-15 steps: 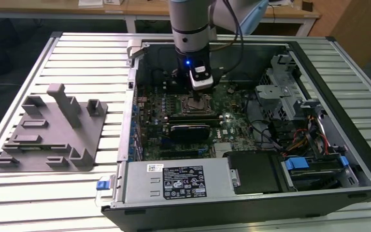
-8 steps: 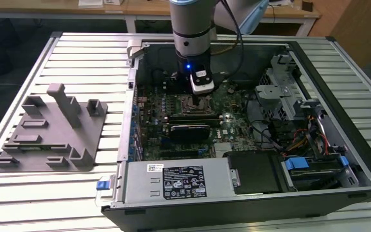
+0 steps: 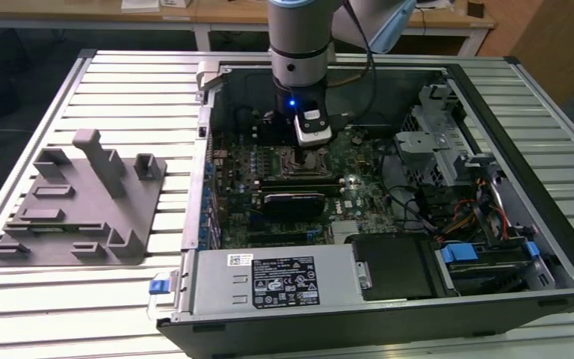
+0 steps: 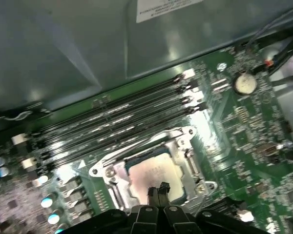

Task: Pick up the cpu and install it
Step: 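Install the first cpu locking lever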

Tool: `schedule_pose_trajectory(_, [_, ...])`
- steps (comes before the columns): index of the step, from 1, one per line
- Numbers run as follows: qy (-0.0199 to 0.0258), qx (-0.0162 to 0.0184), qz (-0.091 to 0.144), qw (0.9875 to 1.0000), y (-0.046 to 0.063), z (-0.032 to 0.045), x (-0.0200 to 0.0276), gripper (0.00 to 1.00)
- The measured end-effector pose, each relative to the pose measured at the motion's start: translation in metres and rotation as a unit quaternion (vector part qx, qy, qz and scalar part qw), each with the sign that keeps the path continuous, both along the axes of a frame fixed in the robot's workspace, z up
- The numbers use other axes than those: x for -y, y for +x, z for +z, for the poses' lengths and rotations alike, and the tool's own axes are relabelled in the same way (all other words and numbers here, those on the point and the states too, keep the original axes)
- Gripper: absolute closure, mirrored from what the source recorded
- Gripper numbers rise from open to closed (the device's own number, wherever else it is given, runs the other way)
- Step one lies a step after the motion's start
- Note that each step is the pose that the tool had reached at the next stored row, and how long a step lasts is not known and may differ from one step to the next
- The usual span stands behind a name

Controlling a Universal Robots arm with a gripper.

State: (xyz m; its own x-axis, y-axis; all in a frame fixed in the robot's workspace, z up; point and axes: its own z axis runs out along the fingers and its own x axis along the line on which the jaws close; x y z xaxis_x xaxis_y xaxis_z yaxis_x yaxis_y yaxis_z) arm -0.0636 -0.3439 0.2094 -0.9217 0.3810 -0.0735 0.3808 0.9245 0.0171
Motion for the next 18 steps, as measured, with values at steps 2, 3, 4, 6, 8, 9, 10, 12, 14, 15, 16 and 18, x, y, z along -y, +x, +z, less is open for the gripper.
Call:
schedule_pose_trajectory(2, [0.0000, -0.0119, 0.000, 0.9999, 0.004, 0.0000, 0.0000, 0.89])
schedule_pose_trajectory(3, [-0.0001, -0.0131, 0.000, 0.9999, 0.004, 0.0000, 0.0000, 0.89])
schedule_pose_trajectory(4, [0.0000, -0.0132, 0.000, 0.9999, 0.004, 0.0000, 0.0000, 0.89])
schedule_pose_trajectory(6, [0.0000, -0.0132, 0.000, 0.9999, 0.004, 0.0000, 0.0000, 0.89])
schedule_pose_trajectory(8, [0.0000, -0.0132, 0.000, 0.9999, 0.006, 0.0000, 0.0000, 0.89])
schedule_pose_trajectory(9, [0.0000, -0.0132, 0.000, 0.9999, 0.008, 0.0000, -0.0001, 0.89])
schedule_pose_trajectory(10, [0.0000, -0.0132, 0.000, 0.9999, 0.010, 0.0000, 0.0000, 0.89])
schedule_pose_trajectory(12, [0.0000, -0.0132, 0.000, 0.9999, 0.015, 0.0000, 0.0000, 0.89])
schedule_pose_trajectory(14, [-0.0001, -0.0132, 0.002, 0.9999, 0.017, 0.0000, 0.0001, 0.89])
schedule_pose_trajectory(15, [-0.0001, -0.0132, 0.005, 0.9999, 0.018, 0.0000, 0.0001, 0.89])
schedule_pose_trajectory(16, [-0.0002, -0.0132, 0.010, 0.9999, 0.018, -0.0001, 0.0000, 0.89])
schedule_pose_trajectory(18, [-0.0003, -0.0132, 0.021, 0.9997, 0.018, 0.0000, 0.0000, 0.89])
